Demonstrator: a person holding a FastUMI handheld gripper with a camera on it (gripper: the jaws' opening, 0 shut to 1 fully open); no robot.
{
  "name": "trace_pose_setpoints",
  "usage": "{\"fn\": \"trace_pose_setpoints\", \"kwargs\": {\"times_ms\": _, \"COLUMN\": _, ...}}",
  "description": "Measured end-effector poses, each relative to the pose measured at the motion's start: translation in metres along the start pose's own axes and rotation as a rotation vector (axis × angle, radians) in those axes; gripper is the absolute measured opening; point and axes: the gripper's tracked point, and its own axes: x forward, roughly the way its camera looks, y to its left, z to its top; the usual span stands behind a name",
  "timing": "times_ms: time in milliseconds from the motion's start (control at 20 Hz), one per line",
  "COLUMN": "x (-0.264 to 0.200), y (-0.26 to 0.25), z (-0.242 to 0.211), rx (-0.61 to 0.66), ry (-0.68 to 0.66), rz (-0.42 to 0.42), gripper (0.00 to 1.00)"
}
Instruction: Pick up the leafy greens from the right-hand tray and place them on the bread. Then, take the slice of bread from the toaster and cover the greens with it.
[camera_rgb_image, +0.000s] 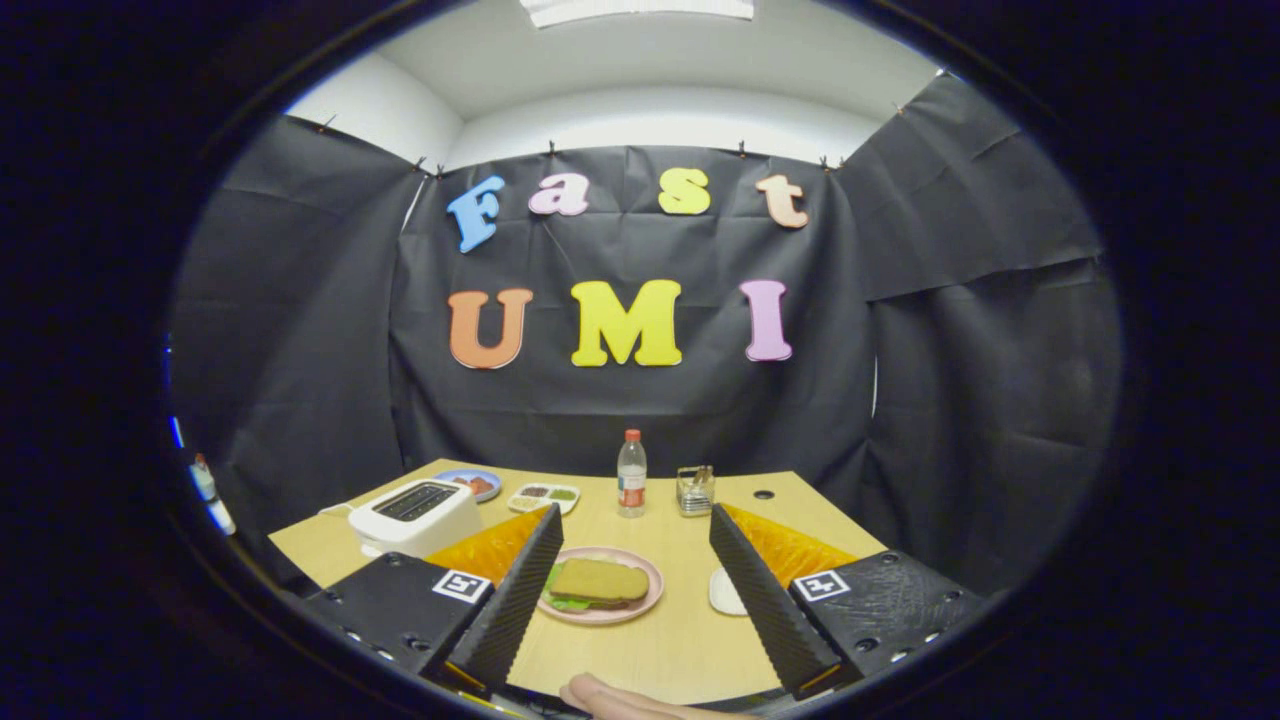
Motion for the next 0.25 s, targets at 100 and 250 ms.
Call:
{"fn": "trace_pose_setpoints", "kwargs": {"times_ms": 100, "x": -0.02, "y": -0.01, "z": 0.001, "rx": 0.005, "ry": -0.02, "rz": -0.011, "gripper": 0.94}}
{"fn": "trace_pose_setpoints", "kwargs": {"times_ms": 250, "x": -0.046, "y": -0.015, "z": -0.006, "rx": 0.007, "ry": -0.047, "rz": -0.015, "gripper": 0.94}}
